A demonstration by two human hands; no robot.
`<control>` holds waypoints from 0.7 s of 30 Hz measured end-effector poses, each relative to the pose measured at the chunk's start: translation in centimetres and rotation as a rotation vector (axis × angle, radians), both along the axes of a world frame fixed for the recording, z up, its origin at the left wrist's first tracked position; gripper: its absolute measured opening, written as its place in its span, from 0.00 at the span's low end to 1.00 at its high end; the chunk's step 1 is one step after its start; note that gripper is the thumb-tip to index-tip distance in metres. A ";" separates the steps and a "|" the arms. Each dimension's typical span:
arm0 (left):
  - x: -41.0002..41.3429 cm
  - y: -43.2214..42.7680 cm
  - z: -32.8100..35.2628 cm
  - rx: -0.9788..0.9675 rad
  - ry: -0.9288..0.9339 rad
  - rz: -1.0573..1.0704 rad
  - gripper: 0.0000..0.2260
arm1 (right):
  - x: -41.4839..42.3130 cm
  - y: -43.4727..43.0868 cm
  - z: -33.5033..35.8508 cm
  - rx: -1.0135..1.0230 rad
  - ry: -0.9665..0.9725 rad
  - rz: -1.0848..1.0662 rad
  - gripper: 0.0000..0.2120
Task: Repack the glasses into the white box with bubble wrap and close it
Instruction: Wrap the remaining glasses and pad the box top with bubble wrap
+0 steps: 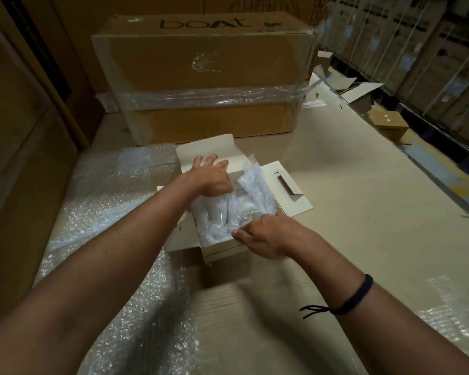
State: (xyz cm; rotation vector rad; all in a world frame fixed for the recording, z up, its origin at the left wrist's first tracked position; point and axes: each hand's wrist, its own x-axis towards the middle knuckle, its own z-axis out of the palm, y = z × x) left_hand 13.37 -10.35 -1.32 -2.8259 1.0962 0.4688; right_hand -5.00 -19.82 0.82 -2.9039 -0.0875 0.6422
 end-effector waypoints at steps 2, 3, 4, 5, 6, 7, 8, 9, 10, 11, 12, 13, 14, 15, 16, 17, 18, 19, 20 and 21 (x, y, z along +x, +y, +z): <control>-0.2 0.5 0.6 -0.184 -0.034 0.008 0.13 | -0.2 -1.1 0.6 0.097 -0.052 -0.100 0.22; -0.5 0.8 0.9 -0.315 -0.087 0.005 0.10 | -0.2 -1.8 0.8 0.094 -0.137 -0.146 0.21; -0.8 0.9 1.2 -0.442 -0.151 -0.014 0.10 | 0.0 -2.4 0.9 0.035 -0.234 -0.170 0.20; -1.1 1.0 1.3 -0.534 -0.208 -0.054 0.11 | 0.1 -3.0 0.8 -0.053 -0.320 -0.173 0.19; -1.4 1.0 1.2 -0.570 -0.244 -0.105 0.14 | 0.2 -3.3 0.5 -0.138 -0.376 -0.163 0.19; -1.5 0.8 1.0 -0.544 -0.264 -0.160 0.15 | 0.2 -3.4 0.3 -0.199 -0.407 -0.141 0.19; -1.5 0.6 0.7 -0.469 -0.272 -0.208 0.16 | 0.1 -3.2 0.0 -0.239 -0.409 -0.115 0.20; -1.5 0.4 0.3 -0.373 -0.270 -0.242 0.16 | 0.1 -2.9 -0.4 -0.254 -0.396 -0.095 0.22; -1.4 0.1 -0.2 -0.283 -0.263 -0.256 0.15 | 0.0 -2.6 -0.6 -0.260 -0.374 -0.086 0.24; -1.2 -0.1 -0.7 -0.217 -0.251 -0.254 0.15 | -0.1 -2.3 -0.8 -0.259 -0.346 -0.095 0.26; -1.0 -0.4 -1.0 -0.180 -0.231 -0.239 0.15 | 0.0 -2.0 -0.9 -0.261 -0.313 -0.121 0.28; -0.9 -0.7 -1.3 -0.158 -0.209 -0.219 0.15 | 0.1 -1.7 -0.9 -0.266 -0.283 -0.155 0.30; -0.9 -1.0 -1.4 -0.137 -0.192 -0.206 0.15 | 0.3 -1.4 -0.8 -0.281 -0.260 -0.185 0.31; -0.9 -1.5 -1.4 -0.111 -0.179 -0.201 0.15 | 0.6 -1.1 -0.8 -0.301 -0.246 -0.208 0.32; -0.8 -1.9 -1.3 -0.081 -0.164 -0.198 0.15 | 0.9 -0.6 -0.7 -0.319 -0.230 -0.228 0.33; -0.7 -2.2 -1.1 -0.052 -0.143 -0.193 0.15 | 1.1 -0.1 -0.6 -0.331 -0.215 -0.247 0.33; -0.5 -2.5 -0.9 -0.024 -0.113 -0.183 0.15 | 1.2 0.3 -0.5 -0.334 -0.201 -0.265 0.33; -0.2 -2.6 -0.6 0.003 -0.078 -0.172 0.17 | 1.4 0.7 -0.4 -0.323 -0.194 -0.284 0.32; 0.1 -2.7 -0.4 0.031 -0.047 -0.164 0.19 | 1.5 0.9 -0.3 -0.300 -0.191 -0.304 0.30; 0.3 -2.8 -0.2 0.063 -0.035 -0.166 0.21 | 1.6 1.1 -0.2 -0.274 -0.194 -0.322 0.28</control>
